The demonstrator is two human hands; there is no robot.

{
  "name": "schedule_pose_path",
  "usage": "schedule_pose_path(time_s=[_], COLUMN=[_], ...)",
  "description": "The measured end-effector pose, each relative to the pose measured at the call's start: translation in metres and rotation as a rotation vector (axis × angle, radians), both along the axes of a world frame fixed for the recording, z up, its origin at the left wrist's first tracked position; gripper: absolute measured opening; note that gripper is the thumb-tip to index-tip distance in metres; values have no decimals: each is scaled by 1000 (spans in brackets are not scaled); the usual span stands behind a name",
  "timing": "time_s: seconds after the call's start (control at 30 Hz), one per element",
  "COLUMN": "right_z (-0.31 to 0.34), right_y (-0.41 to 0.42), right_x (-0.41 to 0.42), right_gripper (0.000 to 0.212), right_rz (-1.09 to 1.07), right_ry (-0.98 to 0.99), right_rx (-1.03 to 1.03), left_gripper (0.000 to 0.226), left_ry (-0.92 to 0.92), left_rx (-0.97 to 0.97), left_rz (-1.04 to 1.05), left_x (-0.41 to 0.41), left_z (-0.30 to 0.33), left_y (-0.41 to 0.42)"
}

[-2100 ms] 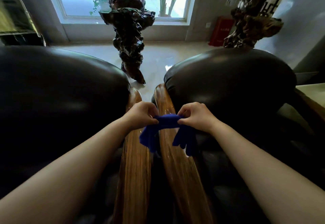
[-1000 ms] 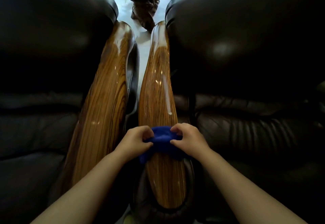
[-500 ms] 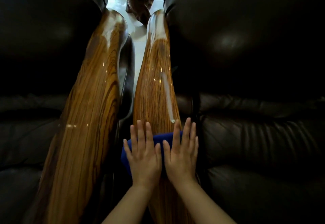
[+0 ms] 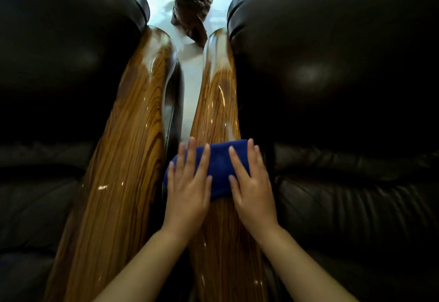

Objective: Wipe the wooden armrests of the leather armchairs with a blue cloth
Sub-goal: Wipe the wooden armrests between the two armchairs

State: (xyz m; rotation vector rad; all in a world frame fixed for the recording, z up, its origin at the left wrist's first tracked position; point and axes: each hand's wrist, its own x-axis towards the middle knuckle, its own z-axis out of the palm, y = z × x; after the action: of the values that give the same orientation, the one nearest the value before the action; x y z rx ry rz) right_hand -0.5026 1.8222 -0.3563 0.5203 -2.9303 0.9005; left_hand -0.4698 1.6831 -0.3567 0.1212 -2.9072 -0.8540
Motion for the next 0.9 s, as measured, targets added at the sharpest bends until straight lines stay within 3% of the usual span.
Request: schedule_pose_path(time_s=[0.13,0.47,0.63,0.73,0.8,0.9], right_z=[-5,19,30,35,35,28], right_y=[1,-17,-22,-13,-9,-13], right_x=[-2,-77,-131,-139,-136,-144], right_gripper=[58,56,56,56,57,57], right_rz=[28,-16,-26,21,69,117], right_ry=[-84,-311,-333,-238,-184,-201], right_rx=[52,-23,-37,43,30,43], left_gripper=[57,67,66,61,59,58], left_ry=[-142,-233,-302,-204,-115,-175], left_rx=[-17,-19,-101,-180,-150,-31], left_rz=[-135,-190,-226,-185,-158,-198], left_x=[6,-76,-141,-141,-128,-133], left_z=[-8,13,25,31,30,28], left_y=[-8,-30,-38,-41,-41,-37])
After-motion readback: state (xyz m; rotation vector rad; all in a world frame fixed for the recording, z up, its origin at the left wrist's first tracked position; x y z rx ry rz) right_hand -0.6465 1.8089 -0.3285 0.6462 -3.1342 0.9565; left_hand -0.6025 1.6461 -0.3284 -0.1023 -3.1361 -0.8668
